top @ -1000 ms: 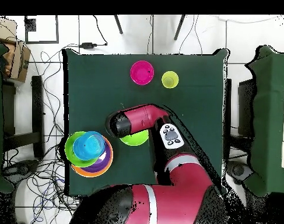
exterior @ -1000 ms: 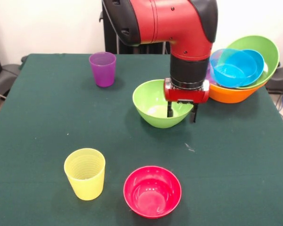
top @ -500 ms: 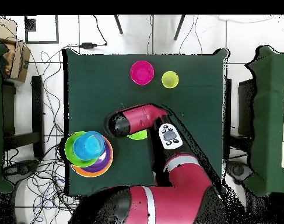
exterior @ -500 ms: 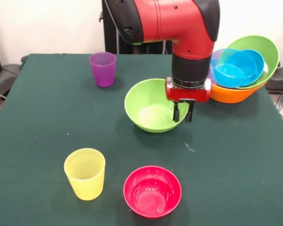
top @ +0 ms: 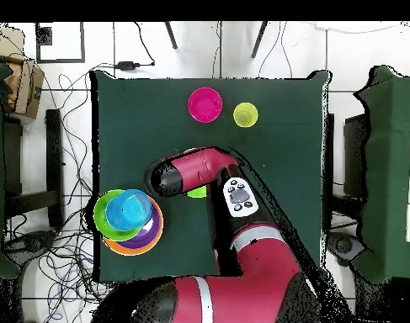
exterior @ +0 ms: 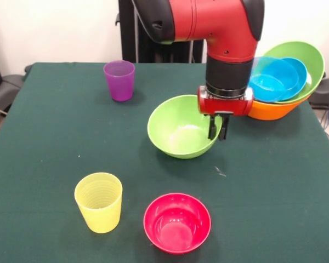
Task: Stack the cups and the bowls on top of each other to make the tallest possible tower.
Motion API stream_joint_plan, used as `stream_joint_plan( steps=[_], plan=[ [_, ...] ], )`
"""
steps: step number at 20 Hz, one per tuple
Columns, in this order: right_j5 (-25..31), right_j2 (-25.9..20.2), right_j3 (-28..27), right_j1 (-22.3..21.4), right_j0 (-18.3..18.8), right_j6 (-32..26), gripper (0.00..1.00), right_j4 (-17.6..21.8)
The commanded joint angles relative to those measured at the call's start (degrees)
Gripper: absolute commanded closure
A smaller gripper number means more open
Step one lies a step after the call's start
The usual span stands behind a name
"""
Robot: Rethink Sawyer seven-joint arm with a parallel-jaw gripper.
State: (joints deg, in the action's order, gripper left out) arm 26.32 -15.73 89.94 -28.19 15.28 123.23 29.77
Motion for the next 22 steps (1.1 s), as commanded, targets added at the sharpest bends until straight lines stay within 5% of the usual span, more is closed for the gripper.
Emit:
stream_joint_plan(
  steps=[1, 22],
  plan=[
    [-0.55, -2.47, -0.77, -0.54, -1.86, -2.68, 1.0, 2.36],
    [12.01, -0.24, 5.18, -14.39, -6.2, 0.84, 1.0, -5.07]
  ],
)
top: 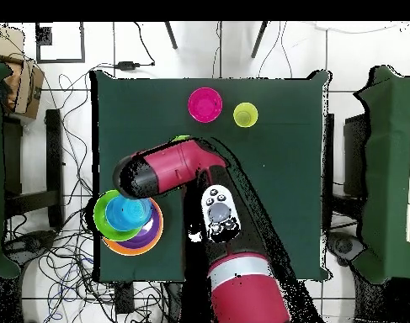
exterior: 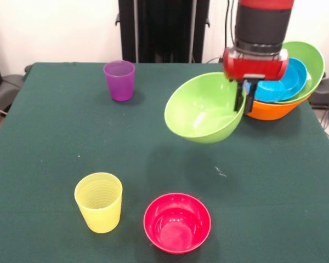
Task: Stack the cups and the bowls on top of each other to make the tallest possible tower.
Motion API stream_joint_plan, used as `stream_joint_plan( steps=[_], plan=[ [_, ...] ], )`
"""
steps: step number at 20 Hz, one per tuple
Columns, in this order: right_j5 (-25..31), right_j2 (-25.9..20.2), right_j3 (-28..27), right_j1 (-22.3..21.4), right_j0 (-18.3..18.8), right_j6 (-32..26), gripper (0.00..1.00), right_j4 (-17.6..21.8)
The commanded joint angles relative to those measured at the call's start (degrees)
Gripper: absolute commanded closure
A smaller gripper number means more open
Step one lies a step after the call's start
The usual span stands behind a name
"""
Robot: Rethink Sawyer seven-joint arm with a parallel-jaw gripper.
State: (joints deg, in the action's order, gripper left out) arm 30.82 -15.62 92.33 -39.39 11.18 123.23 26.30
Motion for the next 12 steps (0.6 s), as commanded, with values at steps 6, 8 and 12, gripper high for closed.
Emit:
stream_joint_plan(
  steps=[6, 8, 12],
  plan=[
    [9.1, 1.37, 3.77, -5.24, -4.61, 3.31, 1.0, -3.18],
    [8.93, 2.3, 5.12, -6.27, -5.93, 4.99, 1.0, -3.82],
    [6.8, 3.88, 8.25, -7.26, -7.85, 7.36, 1.0, -5.06]
  ],
)
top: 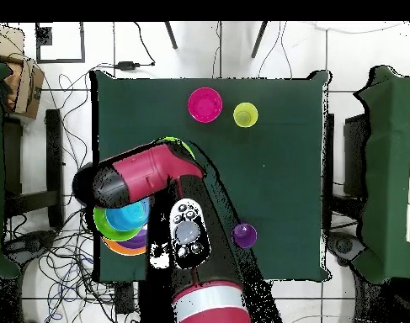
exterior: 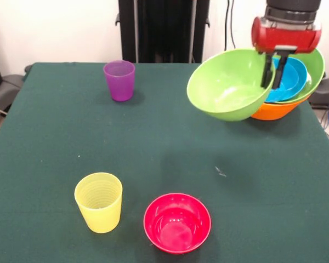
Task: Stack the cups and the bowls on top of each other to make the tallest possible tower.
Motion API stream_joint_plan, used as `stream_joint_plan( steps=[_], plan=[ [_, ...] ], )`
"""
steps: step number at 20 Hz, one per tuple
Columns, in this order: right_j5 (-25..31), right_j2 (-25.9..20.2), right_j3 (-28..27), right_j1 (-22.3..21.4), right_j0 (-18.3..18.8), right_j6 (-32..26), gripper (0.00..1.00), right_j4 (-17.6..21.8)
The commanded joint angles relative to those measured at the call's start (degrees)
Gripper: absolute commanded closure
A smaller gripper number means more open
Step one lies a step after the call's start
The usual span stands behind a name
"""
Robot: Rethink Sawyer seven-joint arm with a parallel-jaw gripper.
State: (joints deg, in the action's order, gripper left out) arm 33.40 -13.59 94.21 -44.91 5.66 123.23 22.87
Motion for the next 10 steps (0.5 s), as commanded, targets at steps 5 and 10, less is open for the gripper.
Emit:
stream_joint_plan(
  steps=[5, 10],
  plan=[
    [0.46, 4.12, 11.33, -3.3, -4.58, 10.07, 1.0, -3.25],
    [-3.38, 6.17, 15.39, -4.45, -6.3, 11.33, 1.0, -4.44]
  ],
)
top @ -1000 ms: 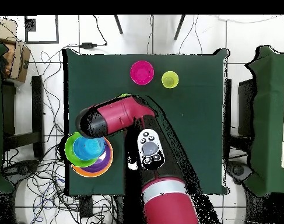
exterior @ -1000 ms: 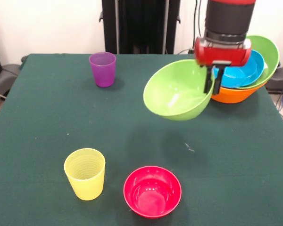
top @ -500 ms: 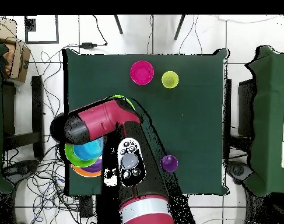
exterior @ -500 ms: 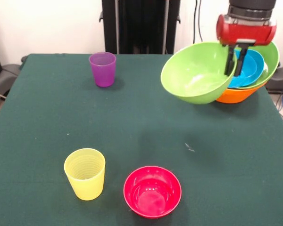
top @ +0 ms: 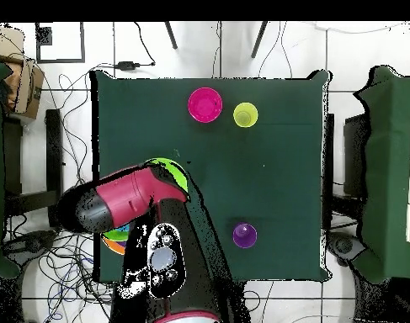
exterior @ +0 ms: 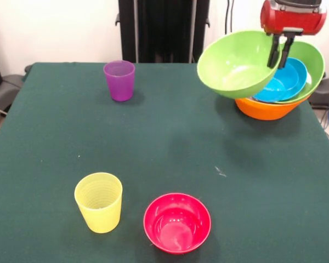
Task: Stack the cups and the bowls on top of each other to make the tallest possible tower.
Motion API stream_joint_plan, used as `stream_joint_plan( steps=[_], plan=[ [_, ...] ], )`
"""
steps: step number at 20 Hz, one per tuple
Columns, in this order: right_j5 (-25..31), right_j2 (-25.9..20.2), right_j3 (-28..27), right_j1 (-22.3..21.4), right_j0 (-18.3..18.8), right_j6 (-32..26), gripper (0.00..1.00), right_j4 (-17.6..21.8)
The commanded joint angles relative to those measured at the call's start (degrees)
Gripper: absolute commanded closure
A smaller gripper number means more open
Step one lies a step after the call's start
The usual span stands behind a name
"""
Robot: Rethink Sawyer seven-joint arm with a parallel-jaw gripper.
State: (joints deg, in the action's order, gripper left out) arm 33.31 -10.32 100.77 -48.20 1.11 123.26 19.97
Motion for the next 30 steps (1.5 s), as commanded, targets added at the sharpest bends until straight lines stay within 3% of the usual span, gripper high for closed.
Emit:
stream_joint_plan(
  steps=[1, 6, 10, 23, 30],
  plan=[
    [-4.12, 3.12, 9.68, -1.45, -2.01, 11.55, 1.0, -1.88],
    [-5.29, 3.99, 12.77, -3.62, -3.19, 11.27, 1.0, -3.94],
    [-4.7, 5.54, 14.7, -5.67, -6.64, 13.33, 1.0, -6.37],
    [6.9, 11.44, 9.54, -8.78, -17.71, 18.01, 1.0, -13.84],
    [4.07, 13.26, 8.45, -6.19, -19.8, 18.26, 1.0, -15.19]
  ],
)
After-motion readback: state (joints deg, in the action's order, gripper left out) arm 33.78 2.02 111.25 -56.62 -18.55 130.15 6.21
